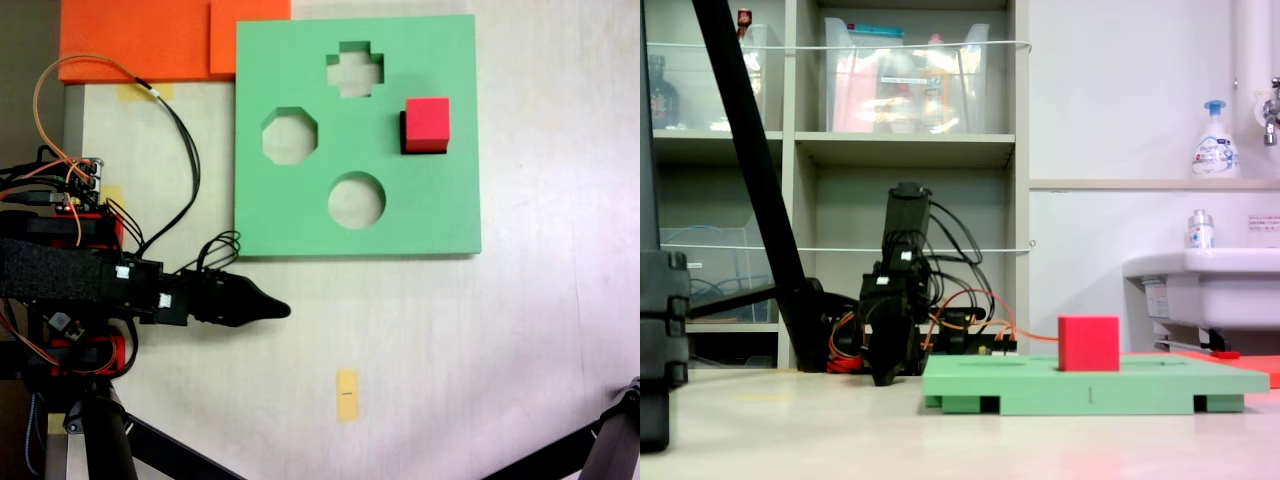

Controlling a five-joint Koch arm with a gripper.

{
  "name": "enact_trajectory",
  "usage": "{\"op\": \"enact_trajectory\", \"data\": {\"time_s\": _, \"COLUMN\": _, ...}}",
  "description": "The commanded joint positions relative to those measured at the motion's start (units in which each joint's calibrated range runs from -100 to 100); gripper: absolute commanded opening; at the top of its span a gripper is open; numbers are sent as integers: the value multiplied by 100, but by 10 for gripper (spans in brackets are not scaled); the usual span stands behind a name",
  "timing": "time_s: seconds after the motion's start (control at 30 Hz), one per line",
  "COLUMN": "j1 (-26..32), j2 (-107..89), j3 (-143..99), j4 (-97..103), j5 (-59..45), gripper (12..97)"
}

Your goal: Put the square block into the corresponding hole

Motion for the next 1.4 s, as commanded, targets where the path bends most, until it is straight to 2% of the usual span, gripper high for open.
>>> {"op": "enact_trajectory", "data": {"time_s": 0.0, "j1": 15, "j2": -41, "j3": -118, "j4": 169, "j5": -29, "gripper": 538}}
{"op": "enact_trajectory", "data": {"time_s": 0.23, "j1": 29, "j2": -41, "j3": -118, "j4": -534, "j5": -34, "gripper": 534}}
{"op": "enact_trajectory", "data": {"time_s": 0.37, "j1": 29, "j2": -41, "j3": -118, "j4": -659, "j5": -10, "gripper": 491}}
{"op": "enact_trajectory", "data": {"time_s": 1.37, "j1": -34, "j2": -41, "j3": -118, "j4": -621, "j5": -29, "gripper": 502}}
